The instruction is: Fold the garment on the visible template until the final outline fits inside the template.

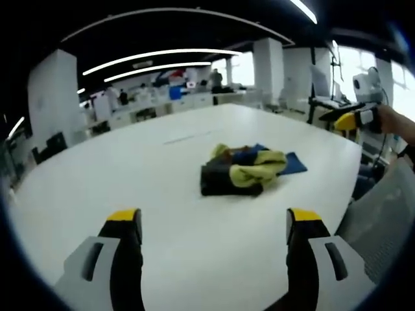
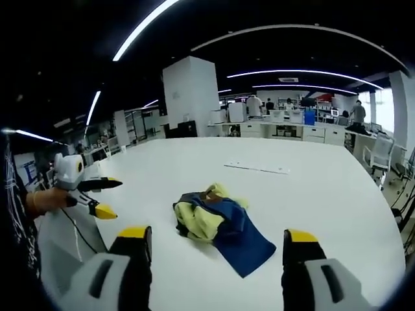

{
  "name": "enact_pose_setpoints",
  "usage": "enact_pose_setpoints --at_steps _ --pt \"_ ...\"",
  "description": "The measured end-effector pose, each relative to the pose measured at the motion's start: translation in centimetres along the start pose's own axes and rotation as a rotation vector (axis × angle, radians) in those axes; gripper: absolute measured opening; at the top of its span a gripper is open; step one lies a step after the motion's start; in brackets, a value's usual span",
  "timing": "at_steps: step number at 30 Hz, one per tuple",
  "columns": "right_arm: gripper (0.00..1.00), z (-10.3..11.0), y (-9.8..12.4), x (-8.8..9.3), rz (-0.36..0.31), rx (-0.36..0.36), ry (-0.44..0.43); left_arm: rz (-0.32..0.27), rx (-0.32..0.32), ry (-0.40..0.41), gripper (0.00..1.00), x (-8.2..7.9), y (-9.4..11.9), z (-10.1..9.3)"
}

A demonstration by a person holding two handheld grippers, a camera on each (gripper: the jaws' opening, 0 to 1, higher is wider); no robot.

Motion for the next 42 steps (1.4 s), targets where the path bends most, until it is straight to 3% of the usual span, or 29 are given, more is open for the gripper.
enact_pose_setpoints --at_steps 9,15,27,42 --pt "0.76 -0.6 -0.4 -0.7 0.01 -0.013 0.013 -0.019 0.024 0.05 0.8 -0.6 -0.3 0.7" --pt "0.68 -0.5 -0.7 -1.2 0.015 -0.062 -0.002 0.004 0.04 0.011 0.76 -1.4 -1.0 0.8" --pt "0.63 -0.9 -1.6 -1.7 0.044 -0.092 0.013 -0.02 0.044 -0.016 0.74 -4.1 -2.3 1.3" --pt "0.55 -1.7 -4.2 -2.1 0.075 -0.135 0.044 -0.037 0.042 0.051 0.67 -4.8 -4.5 2.4"
Point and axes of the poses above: the point that each gripper's makers call its tool centre point, and the gripper's own axes: y roughly backward along the fingers, z roughly to its left, x roughly out of its underside, the point moved 6 cm from there along y, roughly backward along the fingers, and after that the axes turned 10 degrees about -y, right-handed, at the moved point
